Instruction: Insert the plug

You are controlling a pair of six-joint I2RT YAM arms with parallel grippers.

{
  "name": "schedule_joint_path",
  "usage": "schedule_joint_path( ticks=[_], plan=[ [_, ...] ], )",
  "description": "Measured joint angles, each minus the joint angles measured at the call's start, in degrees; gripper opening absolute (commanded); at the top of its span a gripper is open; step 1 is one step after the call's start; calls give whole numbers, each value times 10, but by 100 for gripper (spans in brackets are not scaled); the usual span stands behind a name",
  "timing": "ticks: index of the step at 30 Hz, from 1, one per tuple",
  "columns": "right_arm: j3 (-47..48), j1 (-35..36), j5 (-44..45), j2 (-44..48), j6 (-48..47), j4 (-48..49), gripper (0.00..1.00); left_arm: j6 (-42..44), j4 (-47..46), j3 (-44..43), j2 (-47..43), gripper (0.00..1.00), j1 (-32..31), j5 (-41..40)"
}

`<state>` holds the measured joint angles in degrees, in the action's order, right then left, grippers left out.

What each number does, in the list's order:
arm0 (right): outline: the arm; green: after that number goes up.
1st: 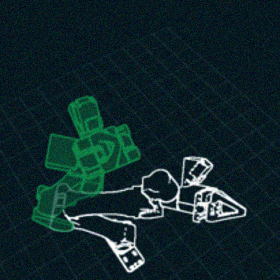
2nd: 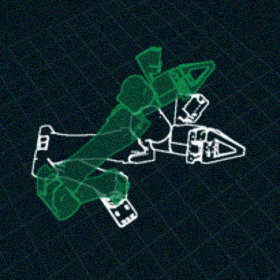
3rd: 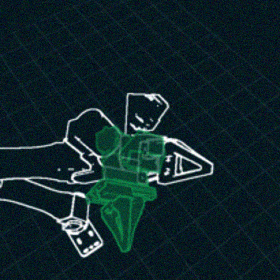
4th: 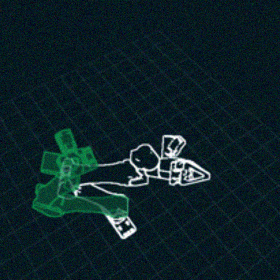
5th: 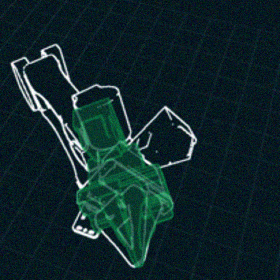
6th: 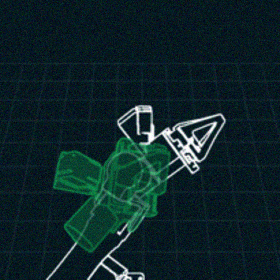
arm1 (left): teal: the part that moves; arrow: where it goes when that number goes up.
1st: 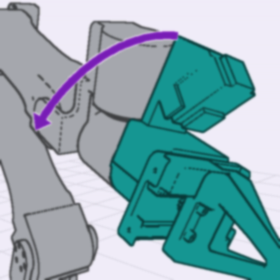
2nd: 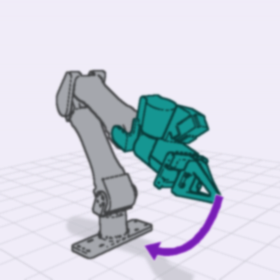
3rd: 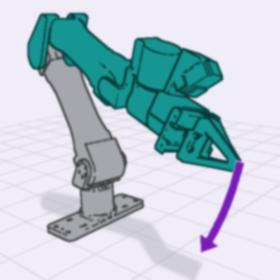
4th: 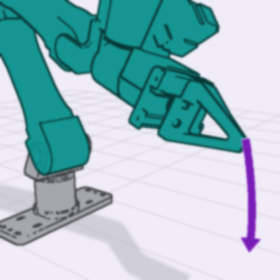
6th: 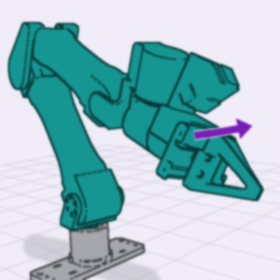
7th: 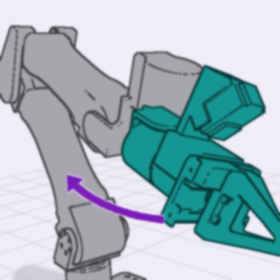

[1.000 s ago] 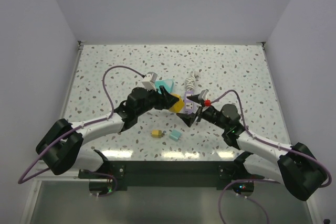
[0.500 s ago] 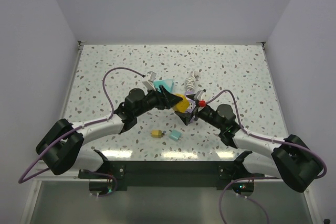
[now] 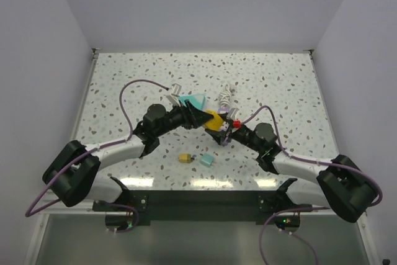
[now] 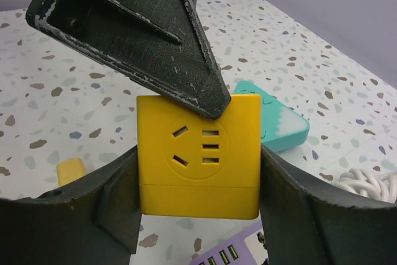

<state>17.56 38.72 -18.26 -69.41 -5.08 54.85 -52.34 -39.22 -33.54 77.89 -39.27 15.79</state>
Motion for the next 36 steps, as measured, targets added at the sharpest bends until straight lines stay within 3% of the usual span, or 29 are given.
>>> schedule_joint_path(
  ticks=[2, 3, 6, 8, 16, 24, 29, 36],
  plan=[
    [5, 0, -6, 2, -4, -9, 0, -2, -13, 6, 0, 37, 10, 19],
    [8, 1, -9, 3, -6, -14, 0, -2, -19, 9, 0, 64, 15, 27],
    [28, 2, -18, 10, -3, -57, 0, 11, -43, 20, 0, 94, 28, 61],
    [55, 0, -19, 12, 8, -103, 0, 37, -56, 23, -2, 100, 38, 93],
    [171, -2, -28, 12, 67, -287, 0, 137, -80, 30, -40, 100, 95, 170],
    [209, -24, -54, 33, 163, -434, 0, 216, -195, 106, -90, 100, 197, 264],
    [240, -43, -91, 35, 223, -488, 0, 278, -296, 155, -100, 100, 201, 358],
    [284, -53, -199, 19, 287, -524, 0, 348, -328, 179, -84, 100, 200, 487]
  ],
)
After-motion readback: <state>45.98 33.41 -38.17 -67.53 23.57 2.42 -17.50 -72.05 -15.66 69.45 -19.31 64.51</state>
